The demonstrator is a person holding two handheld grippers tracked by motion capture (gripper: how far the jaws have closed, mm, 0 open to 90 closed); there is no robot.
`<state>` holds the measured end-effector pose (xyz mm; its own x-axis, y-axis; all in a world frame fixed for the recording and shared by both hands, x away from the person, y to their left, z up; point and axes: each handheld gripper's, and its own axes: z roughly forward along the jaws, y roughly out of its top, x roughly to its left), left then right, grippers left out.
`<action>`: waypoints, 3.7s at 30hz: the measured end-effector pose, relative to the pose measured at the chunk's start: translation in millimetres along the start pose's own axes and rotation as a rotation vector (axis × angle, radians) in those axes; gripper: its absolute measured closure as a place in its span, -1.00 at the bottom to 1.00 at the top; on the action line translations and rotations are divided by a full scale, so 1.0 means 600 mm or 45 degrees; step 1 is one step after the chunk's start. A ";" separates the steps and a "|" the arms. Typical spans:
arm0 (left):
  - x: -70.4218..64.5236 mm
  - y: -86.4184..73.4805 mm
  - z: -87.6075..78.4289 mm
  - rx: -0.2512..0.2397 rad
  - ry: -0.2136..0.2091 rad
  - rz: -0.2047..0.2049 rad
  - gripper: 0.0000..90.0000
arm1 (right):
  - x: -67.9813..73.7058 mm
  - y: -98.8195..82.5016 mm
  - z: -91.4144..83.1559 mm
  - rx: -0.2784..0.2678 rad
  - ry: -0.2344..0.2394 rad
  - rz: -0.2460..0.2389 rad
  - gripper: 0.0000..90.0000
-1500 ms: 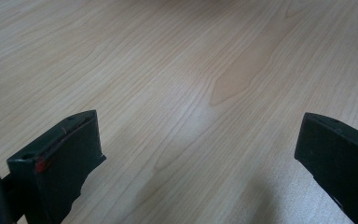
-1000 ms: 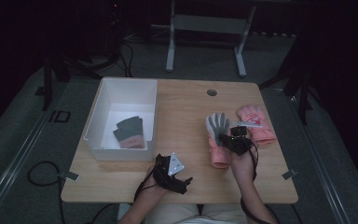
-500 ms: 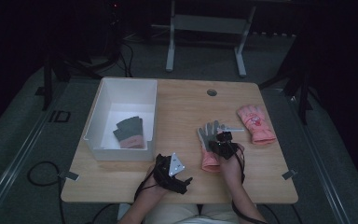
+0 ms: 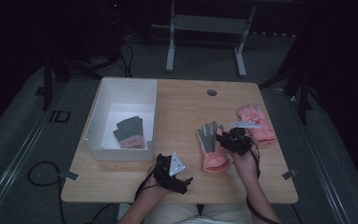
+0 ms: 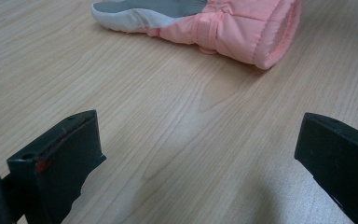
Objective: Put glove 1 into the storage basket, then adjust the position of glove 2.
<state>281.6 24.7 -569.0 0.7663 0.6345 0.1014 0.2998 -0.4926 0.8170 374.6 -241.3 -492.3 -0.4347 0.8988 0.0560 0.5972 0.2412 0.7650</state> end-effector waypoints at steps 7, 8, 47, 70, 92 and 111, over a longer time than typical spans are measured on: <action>0.001 0.001 0.000 -0.006 -0.002 -0.008 -0.99 | -0.131 0.010 -0.037 -0.032 -0.090 0.007 0.34; 0.001 0.001 0.000 -0.007 -0.004 -0.010 -0.99 | -0.146 0.011 -0.040 -0.037 -0.096 0.004 0.32; 0.000 -0.002 0.000 0.007 -0.004 -0.005 -0.99 | -0.299 0.011 0.088 0.156 -0.288 -0.040 0.75; 0.003 -0.003 -0.001 -0.009 0.011 -0.025 -0.99 | -0.186 -0.005 -0.070 0.083 -0.373 0.112 0.94; 0.003 -0.004 0.000 -0.006 0.009 -0.013 -0.99 | -0.145 -0.085 -0.043 0.140 -0.408 0.199 0.89; 0.002 -0.003 -0.002 -0.004 0.015 -0.006 -0.99 | -0.176 -0.075 -0.068 0.157 -0.197 -0.152 0.49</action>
<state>281.2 26.8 -569.9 0.7582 0.6437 0.1043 0.3015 -0.4879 0.8192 366.2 -361.8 -506.2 -0.4041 0.9044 -0.1368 0.6295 0.3834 0.6758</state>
